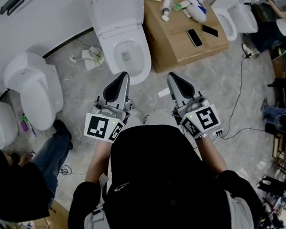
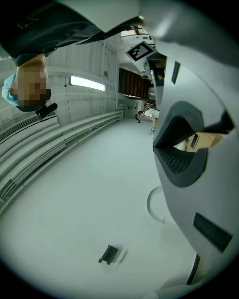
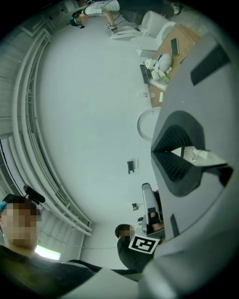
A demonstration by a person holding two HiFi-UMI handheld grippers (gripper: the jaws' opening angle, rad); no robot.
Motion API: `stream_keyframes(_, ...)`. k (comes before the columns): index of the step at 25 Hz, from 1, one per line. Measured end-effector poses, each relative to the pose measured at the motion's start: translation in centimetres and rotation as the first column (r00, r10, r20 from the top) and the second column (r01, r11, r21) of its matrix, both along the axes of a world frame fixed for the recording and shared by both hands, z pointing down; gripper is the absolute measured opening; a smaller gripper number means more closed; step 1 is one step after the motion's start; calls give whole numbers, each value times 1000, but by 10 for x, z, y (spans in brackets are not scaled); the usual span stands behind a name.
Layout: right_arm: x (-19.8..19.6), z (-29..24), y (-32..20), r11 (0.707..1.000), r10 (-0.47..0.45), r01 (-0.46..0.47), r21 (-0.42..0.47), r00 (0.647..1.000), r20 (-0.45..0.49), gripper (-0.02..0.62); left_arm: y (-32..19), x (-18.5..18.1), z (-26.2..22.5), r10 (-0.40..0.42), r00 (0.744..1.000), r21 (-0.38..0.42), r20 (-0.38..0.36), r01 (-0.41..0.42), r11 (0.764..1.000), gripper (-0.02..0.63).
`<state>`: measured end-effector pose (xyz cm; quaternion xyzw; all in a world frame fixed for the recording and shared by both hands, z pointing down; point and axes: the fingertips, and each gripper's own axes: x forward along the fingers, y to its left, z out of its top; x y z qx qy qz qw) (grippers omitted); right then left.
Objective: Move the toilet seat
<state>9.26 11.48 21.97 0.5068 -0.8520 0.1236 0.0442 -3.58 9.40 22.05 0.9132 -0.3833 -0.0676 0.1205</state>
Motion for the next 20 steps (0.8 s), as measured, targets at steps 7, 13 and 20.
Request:
stream_keyframes(7,-14,12,-26,998,-61,61,-26,998,-10,14,-20,-12,9,-44,999,-26,6,44,999,9)
stream_keyframes(13,-24,25,-44,988,-148,148,-43,989,-10,14,-29,-17,19,-95,995,-39,26,95,995,9)
stream_keyframes(20,-22,44,-64,968,-240,241,-69,971,14,14,-40,-10,34,-188,981,-64,45,191,979,9)
